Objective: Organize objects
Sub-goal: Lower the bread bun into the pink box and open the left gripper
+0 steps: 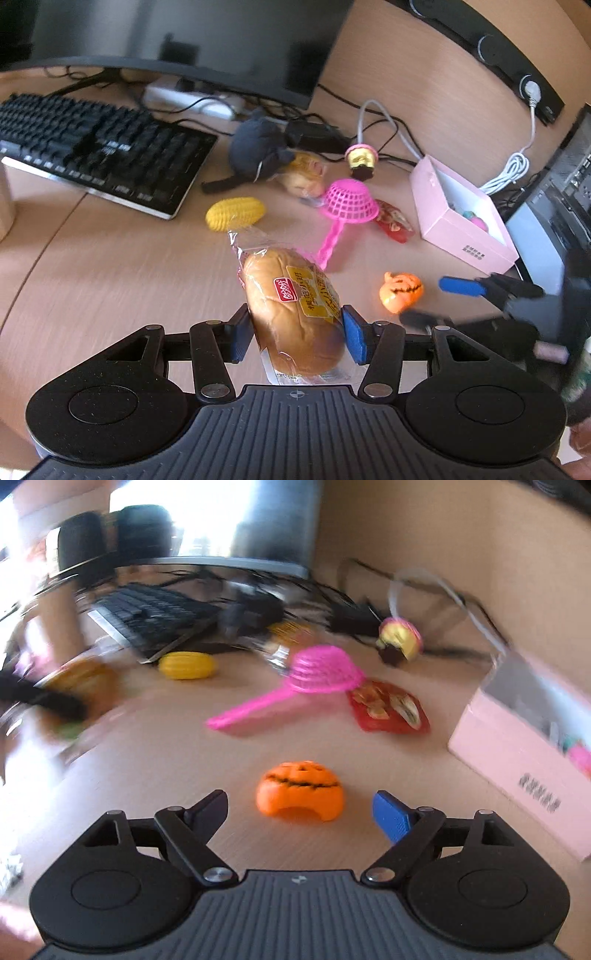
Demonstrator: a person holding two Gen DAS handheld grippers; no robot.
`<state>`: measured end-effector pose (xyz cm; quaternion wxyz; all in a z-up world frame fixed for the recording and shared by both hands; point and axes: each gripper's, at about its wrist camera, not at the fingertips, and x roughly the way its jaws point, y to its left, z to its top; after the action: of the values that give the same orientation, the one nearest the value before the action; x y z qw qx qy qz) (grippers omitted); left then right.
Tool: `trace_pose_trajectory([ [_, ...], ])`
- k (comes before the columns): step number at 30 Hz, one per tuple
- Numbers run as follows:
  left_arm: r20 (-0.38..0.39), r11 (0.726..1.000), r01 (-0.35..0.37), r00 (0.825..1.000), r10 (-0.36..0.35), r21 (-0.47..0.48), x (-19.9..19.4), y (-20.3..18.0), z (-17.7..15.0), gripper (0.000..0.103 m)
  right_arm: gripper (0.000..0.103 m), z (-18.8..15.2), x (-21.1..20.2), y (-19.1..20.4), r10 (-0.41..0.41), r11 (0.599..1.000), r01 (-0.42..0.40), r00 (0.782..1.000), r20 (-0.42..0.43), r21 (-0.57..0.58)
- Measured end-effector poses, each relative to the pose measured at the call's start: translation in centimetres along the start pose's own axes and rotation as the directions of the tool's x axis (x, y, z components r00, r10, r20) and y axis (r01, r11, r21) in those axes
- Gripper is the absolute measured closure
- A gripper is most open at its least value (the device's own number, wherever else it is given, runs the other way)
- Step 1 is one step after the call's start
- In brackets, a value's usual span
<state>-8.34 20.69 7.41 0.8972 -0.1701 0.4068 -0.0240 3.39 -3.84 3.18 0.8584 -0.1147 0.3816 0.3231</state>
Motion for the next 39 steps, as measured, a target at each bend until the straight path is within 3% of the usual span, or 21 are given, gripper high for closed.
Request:
trace_pose_trajectory([
  [3,-0.016,1.000,0.000,1.000,0.000,0.004,-0.1,-0.2,-0.7,0.048,0.017,0.1,1.5,0.4,0.009,1.000,-0.009,1.000,-0.004,0.016],
  [4,-0.022,1.000,0.002,1.000,-0.002,0.005,0.0,-0.4,-0.9,0.048,0.021,0.1,2.0,0.8,-0.004,1.000,0.004,1.000,-0.007,0.000],
  [5,-0.029,1.000,0.006,1.000,-0.006,0.008,0.1,-0.6,-1.0,0.048,0.029,0.1,2.3,1.2,-0.018,1.000,0.018,1.000,-0.015,-0.017],
  [6,-0.035,1.000,0.013,0.999,-0.013,0.016,0.3,-0.9,-1.0,0.048,0.043,0.0,2.1,1.6,-0.040,0.999,0.039,0.999,-0.010,-0.037],
  [9,-0.045,0.996,0.054,0.998,-0.051,0.065,0.8,-2.2,-0.8,0.048,0.042,0.0,0.1,1.7,-0.034,0.997,0.035,0.999,0.012,-0.070],
  [13,-0.066,0.978,0.150,0.988,-0.141,0.145,2.1,-5.1,0.1,0.048,0.043,-1.3,-4.2,0.1,-0.086,0.993,0.089,0.995,0.045,-0.073],
  [15,-0.070,0.964,0.203,0.978,-0.194,0.169,2.9,-6.8,1.0,0.048,0.043,-2.2,-6.5,-1.3,-0.128,0.991,0.130,0.990,0.052,-0.030],
  [16,-0.067,0.956,0.230,0.973,-0.221,0.182,3.3,-7.8,1.7,0.048,0.052,-2.7,-7.6,-2.0,-0.150,0.988,0.151,0.987,0.057,-0.009],
  [17,-0.058,0.945,0.256,0.967,-0.250,0.204,3.6,-9.0,2.5,0.048,0.053,-3.1,-8.6,-2.8,-0.176,0.984,0.175,0.983,0.057,0.017],
  [21,-0.024,0.889,0.350,0.933,-0.359,0.296,5.1,-14.3,7.2,0.048,0.054,-4.2,-12.0,-5.5,-0.271,0.957,0.260,0.959,0.081,0.128],
  [26,0.041,0.834,0.385,0.900,-0.434,0.395,9.0,-21.3,13.4,0.048,0.054,-6.0,-14.1,-7.5,-0.345,0.924,0.326,0.936,0.067,0.199],
  [28,0.048,0.824,0.409,0.885,-0.462,0.393,11.2,-23.2,15.2,0.047,0.047,-7.2,-14.5,-7.7,-0.362,0.915,0.347,0.931,0.041,0.206],
  [29,0.048,0.825,0.408,0.886,-0.461,0.390,12.7,-24.1,16.0,0.047,0.042,-7.9,-14.8,-7.8,-0.368,0.911,0.354,0.929,0.029,0.210],
  [32,0.020,0.831,0.277,0.945,-0.326,0.483,17.8,-27.7,16.9,0.049,0.036,-10.0,-16.2,-8.1,-0.367,0.909,0.357,0.930,0.006,0.216],
  [34,0.021,0.820,0.208,0.966,-0.258,0.533,20.4,-29.1,16.4,0.049,0.020,-11.3,-17.6,-8.0,-0.373,0.905,0.364,0.928,0.000,0.219],
  [37,0.012,0.820,0.145,0.983,-0.182,0.554,23.2,-29.9,15.5,0.049,0.017,-12.7,-18.5,-8.3,-0.376,0.896,0.370,0.926,-0.025,0.245],
  [39,-0.018,0.848,0.170,0.982,-0.186,0.503,24.3,-29.2,15.4,0.046,0.017,-13.4,-18.3,-8.3,-0.370,0.889,0.371,0.927,-0.053,0.269],
])
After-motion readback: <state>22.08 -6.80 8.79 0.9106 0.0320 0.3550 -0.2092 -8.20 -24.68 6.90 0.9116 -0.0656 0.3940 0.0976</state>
